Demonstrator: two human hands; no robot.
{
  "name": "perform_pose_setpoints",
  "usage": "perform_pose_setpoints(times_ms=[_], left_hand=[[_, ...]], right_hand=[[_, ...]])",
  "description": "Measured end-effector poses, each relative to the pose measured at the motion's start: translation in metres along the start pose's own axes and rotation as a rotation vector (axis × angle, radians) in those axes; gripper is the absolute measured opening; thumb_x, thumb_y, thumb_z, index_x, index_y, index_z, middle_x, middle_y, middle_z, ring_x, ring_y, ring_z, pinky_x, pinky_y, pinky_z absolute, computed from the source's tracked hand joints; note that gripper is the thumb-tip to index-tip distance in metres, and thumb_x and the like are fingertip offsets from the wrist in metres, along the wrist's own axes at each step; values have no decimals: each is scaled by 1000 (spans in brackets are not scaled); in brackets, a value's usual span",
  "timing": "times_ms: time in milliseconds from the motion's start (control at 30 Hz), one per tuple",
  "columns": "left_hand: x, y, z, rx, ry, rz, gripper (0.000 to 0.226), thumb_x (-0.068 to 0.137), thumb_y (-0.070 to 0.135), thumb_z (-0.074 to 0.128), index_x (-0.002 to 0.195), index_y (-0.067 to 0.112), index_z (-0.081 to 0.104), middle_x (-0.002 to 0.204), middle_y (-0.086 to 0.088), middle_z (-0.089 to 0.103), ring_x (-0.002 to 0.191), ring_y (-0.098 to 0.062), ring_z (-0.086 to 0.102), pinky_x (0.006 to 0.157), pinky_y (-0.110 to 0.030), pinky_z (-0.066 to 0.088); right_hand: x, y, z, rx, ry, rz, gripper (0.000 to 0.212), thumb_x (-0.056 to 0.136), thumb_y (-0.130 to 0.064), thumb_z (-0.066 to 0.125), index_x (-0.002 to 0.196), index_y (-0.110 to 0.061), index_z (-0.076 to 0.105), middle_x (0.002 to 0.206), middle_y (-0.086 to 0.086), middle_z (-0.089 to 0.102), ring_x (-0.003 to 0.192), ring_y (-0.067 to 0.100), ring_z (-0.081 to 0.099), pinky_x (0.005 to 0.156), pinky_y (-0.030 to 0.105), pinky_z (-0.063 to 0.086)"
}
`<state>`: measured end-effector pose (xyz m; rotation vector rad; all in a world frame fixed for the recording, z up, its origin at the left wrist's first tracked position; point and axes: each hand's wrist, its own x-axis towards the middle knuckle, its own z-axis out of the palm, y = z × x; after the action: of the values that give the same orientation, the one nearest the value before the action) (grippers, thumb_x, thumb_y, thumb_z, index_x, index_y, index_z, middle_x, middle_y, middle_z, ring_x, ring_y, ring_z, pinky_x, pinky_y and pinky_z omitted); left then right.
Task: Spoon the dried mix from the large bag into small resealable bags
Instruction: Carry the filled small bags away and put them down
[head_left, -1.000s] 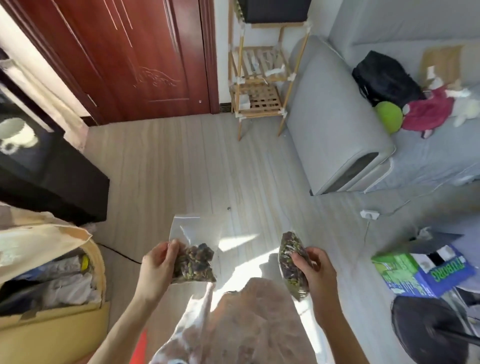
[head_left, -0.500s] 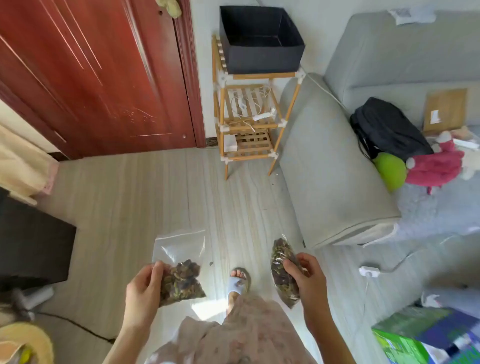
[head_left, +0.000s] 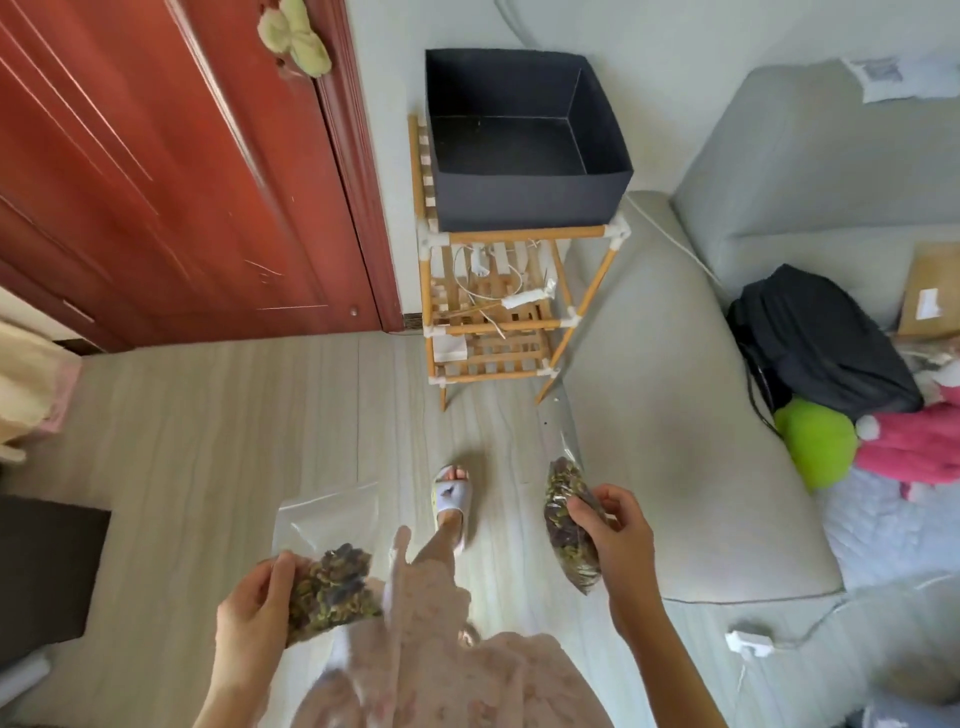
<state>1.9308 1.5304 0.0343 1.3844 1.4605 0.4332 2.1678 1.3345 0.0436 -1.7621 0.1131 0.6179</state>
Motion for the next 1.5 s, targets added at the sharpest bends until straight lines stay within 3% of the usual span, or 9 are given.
perform_pose_setpoints(times_ms=[267,400,567,700,800,933,1133,1233,1500], left_hand=[[129,110,80,-30,-90,50,28,94,23,54,69,19,68,76,-2,67,73,-19,61,59,-29,46],[177,188,117,-109,-139,84,29,92,24,56,67,20,69,65,6,68,63,-7,61,53,-23,43],[223,286,156,-177,-215,208,29,92,27,56,66,21,69,58,11,62,53,1,53,46,-12,41],[252,354,186,-168,-250,365,38,93,24,53,57,26,63,49,16,52,47,4,45,44,-7,35],[274,385,218,-55,-237,412,32,93,21,53,62,25,62,55,16,59,54,5,52,51,-10,40],[298,402,264,272,-225,419,27,96,25,48,80,13,67,76,1,65,73,-11,59,66,-26,45],[324,397,310,588,-290,353,25,96,19,45,79,7,58,71,-4,56,70,-19,55,59,-28,40],[333,386,323,624,-351,240,18,96,19,44,87,15,59,85,-5,62,77,-21,61,68,-33,49],[345,371,332,539,-374,30,13,96,21,45,95,15,56,95,-6,60,86,-16,55,71,-27,41]], right_hand=[[134,-89,50,66,-62,2,17,80,-9,72,91,-14,59,91,10,64,80,24,64,58,25,51],[187,-158,65,85,-138,-59,18,77,-9,71,90,-14,60,85,6,67,76,20,67,56,21,51],[241,-238,81,173,-253,-119,32,65,-29,67,92,-13,58,80,2,69,76,18,69,61,25,54],[290,-286,98,162,-261,-190,21,76,-23,66,94,-16,56,88,6,64,83,19,66,65,27,52],[333,-307,117,-6,-198,-275,13,88,-16,63,94,-22,53,95,5,61,86,16,64,58,16,51],[381,-313,152,-315,-188,-357,24,85,-18,66,89,-31,46,95,-2,52,81,7,56,55,12,44],[417,-284,174,-709,-255,-374,25,85,-31,66,89,-34,41,98,-9,41,79,4,49,59,12,33],[425,-273,173,-901,-327,-387,28,84,-35,66,94,-32,39,101,-9,35,88,9,47,66,18,36],[429,-269,180,-993,-410,-384,32,86,-44,63,106,-28,44,120,0,40,108,16,45,80,24,40]])
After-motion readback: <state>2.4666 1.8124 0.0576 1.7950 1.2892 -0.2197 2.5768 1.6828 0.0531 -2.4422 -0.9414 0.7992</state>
